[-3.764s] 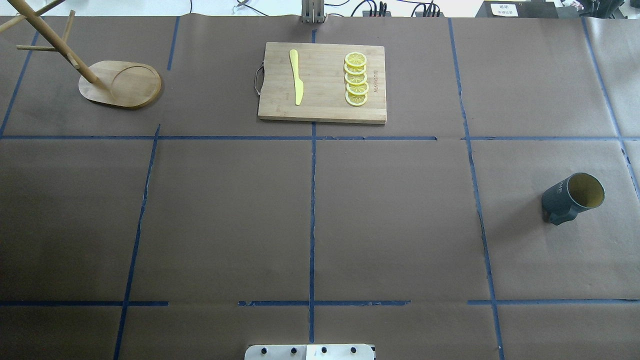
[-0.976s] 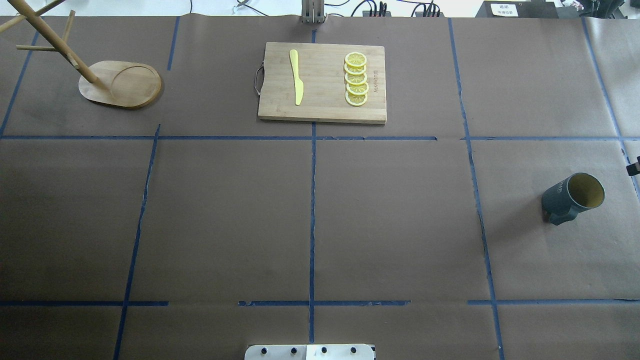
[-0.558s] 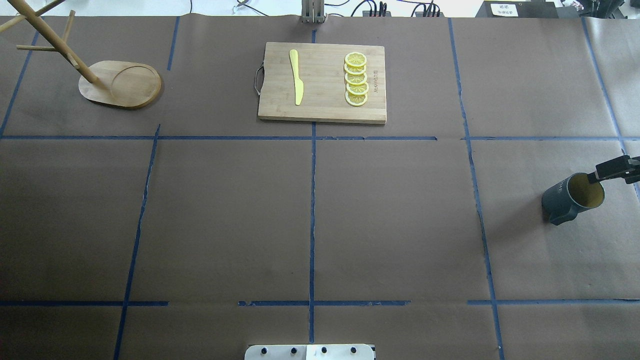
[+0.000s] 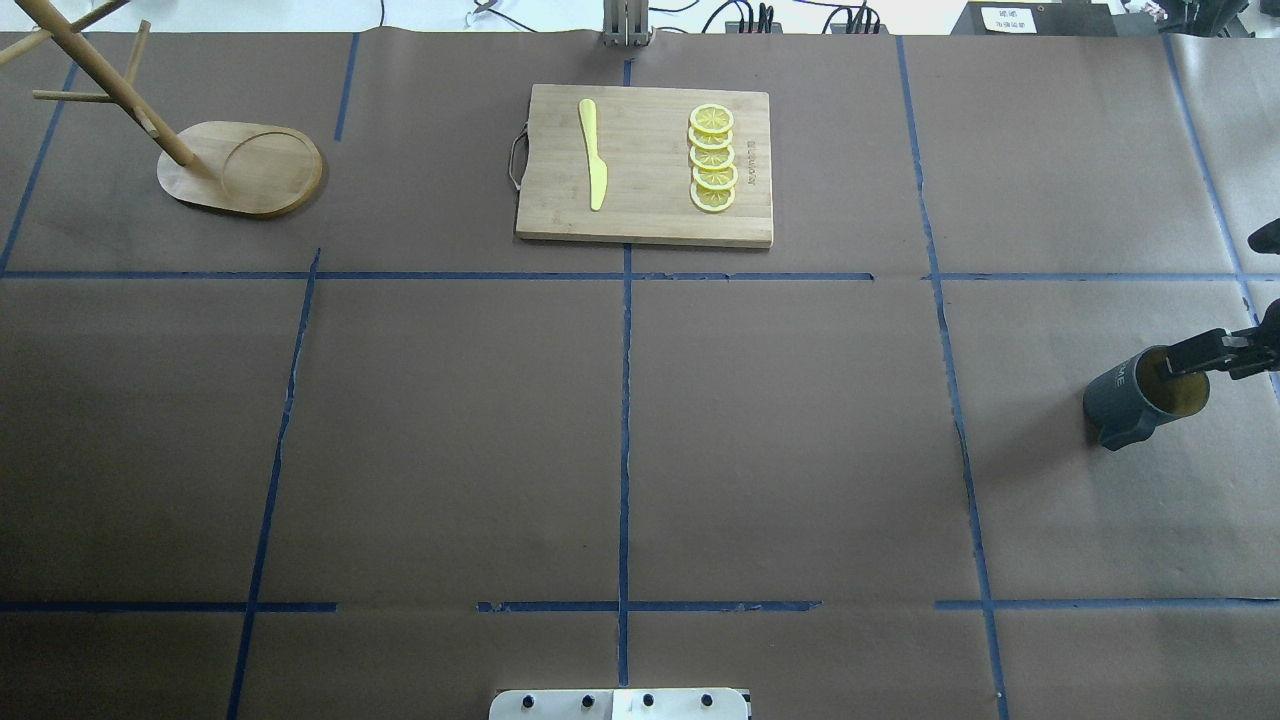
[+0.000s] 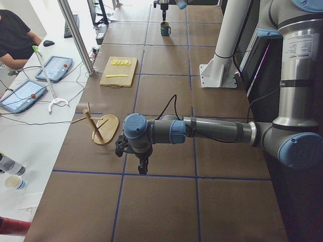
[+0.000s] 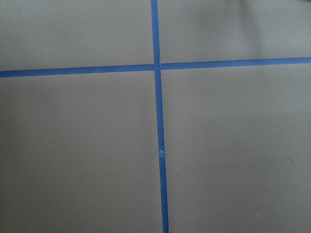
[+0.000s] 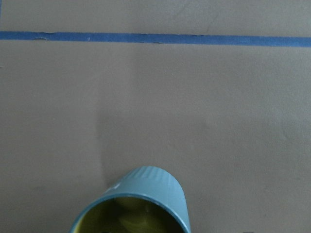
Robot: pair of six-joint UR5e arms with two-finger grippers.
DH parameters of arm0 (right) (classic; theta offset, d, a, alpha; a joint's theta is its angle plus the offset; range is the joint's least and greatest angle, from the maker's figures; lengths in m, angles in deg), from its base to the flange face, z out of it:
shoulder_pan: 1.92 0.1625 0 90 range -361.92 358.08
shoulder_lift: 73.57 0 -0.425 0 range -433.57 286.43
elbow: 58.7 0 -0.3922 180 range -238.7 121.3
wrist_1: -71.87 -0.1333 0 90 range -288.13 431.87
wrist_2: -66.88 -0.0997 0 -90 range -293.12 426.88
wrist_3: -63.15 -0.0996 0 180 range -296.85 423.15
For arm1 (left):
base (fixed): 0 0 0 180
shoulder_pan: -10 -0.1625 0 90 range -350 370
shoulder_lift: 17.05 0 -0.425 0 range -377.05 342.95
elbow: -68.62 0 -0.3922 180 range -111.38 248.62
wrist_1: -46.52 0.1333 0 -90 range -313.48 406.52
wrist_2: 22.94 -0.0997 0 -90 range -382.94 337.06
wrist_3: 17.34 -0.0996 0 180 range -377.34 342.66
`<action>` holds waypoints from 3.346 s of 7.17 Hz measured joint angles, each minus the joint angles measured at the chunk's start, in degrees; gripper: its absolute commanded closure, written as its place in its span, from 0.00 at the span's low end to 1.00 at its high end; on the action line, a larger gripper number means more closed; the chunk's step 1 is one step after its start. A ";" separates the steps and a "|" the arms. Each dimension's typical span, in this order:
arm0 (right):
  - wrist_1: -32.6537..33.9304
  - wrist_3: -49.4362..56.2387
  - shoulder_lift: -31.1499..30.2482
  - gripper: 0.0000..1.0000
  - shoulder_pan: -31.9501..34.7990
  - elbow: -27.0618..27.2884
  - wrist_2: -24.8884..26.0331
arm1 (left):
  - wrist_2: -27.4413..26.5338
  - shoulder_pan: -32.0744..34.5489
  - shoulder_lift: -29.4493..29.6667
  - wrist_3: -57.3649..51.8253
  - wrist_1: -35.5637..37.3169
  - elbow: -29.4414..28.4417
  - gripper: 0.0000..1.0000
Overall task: Hang cup on storage rack
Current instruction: 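Grasp the teal mug rim with the right gripper, then carry the teal mug to the table center and set it down with the right gripper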
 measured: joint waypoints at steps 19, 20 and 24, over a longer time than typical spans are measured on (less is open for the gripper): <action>27.42 -40.09 51.83 0.99 -29.93 -8.80 17.72 | 0.25 -0.20 0.09 0.09 0.09 -0.54 0.00; 27.40 -41.60 52.11 0.96 -30.65 -9.42 18.05 | 0.23 -0.20 0.06 0.09 0.09 -0.49 0.00; 27.29 -42.20 52.00 0.00 -31.44 -9.75 18.19 | 0.22 -0.20 0.00 0.09 0.09 -0.51 0.00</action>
